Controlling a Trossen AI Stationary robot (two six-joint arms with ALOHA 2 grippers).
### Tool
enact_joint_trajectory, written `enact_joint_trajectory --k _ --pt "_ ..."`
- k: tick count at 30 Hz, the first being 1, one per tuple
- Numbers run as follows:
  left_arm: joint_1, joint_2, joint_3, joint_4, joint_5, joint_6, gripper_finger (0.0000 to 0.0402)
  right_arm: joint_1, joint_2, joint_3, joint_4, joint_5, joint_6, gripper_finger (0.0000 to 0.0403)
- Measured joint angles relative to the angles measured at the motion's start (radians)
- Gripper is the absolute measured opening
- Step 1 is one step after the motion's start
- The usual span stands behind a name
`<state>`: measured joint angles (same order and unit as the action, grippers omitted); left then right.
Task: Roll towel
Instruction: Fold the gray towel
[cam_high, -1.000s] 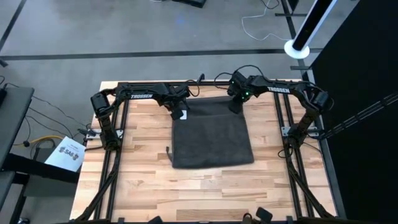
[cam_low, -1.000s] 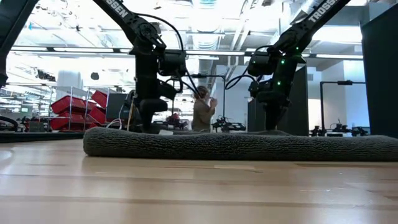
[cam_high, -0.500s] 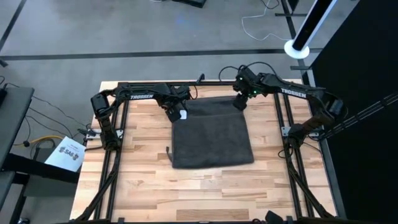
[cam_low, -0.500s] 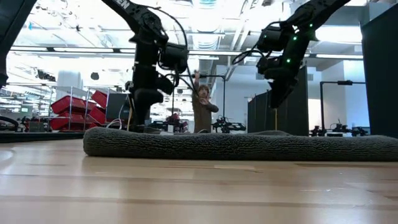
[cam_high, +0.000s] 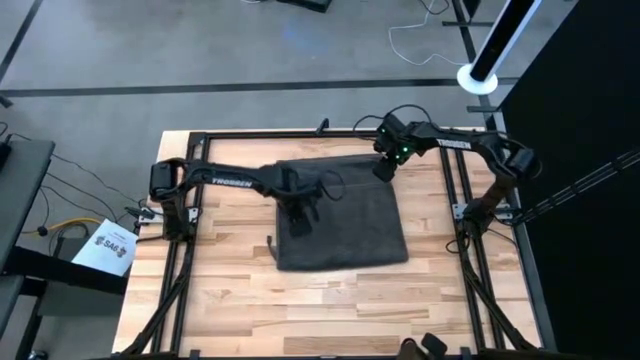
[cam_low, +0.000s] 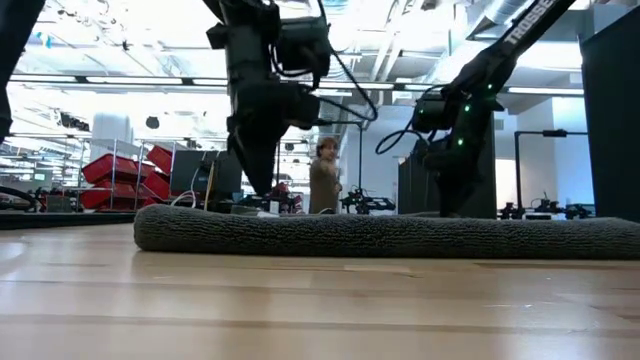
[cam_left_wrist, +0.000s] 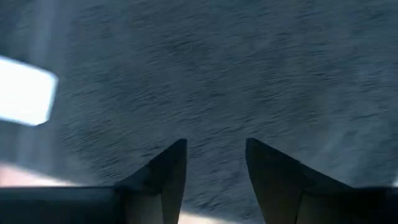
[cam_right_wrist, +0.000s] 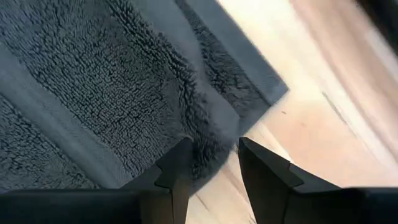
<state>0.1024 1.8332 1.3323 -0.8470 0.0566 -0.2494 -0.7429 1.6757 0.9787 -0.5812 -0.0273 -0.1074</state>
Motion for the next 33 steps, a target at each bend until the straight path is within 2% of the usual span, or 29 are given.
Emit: enact_joint_trajectory --k 2,5,6,12,16,20,24,29,31,33 --pt "-0.024 0.000 0.000 0.003 0.000 -0.026 0.0149 0.001 0.008 0.000 -0.001 -0.003 -0.011 0.0081" --pt "-0.047 0.000 0.000 0.003 -0.003 -0.052 0.0148 0.013 -0.012 0.000 0.003 -0.002 -0.038 0.0018" --pt "-0.053 0.000 0.000 0.003 -0.008 -0.054 0.0148 0.022 -0.026 0.000 0.007 0.011 -0.049 0.0011" --pt "-0.059 0.000 0.000 0.003 -0.037 -0.060 0.0148 0.111 -0.109 0.001 0.040 0.193 -0.135 0.0003" --pt "-0.059 0.001 0.000 0.006 -0.044 -0.067 0.0148 0.131 -0.093 0.002 0.044 0.227 -0.195 0.0006" --pt "-0.061 0.001 0.000 0.006 -0.046 -0.070 0.0148 0.125 -0.064 0.002 0.017 0.240 -0.171 0.0029" --pt "-0.063 0.001 0.000 0.008 -0.049 -0.083 0.0148 0.127 -0.074 0.005 -0.014 0.242 -0.172 0.0086" --pt "-0.083 0.002 -0.001 -0.002 -0.049 -0.096 0.0148 0.126 -0.133 0.033 -0.139 0.288 -0.086 0.0148" --pt "-0.102 0.002 -0.001 0.001 -0.048 -0.096 0.0148 0.126 -0.172 0.025 -0.157 0.211 -0.050 0.0157" --pt "-0.125 0.002 -0.001 -0.001 -0.035 -0.096 0.0148 0.126 -0.205 0.008 -0.165 0.047 -0.021 0.0157"
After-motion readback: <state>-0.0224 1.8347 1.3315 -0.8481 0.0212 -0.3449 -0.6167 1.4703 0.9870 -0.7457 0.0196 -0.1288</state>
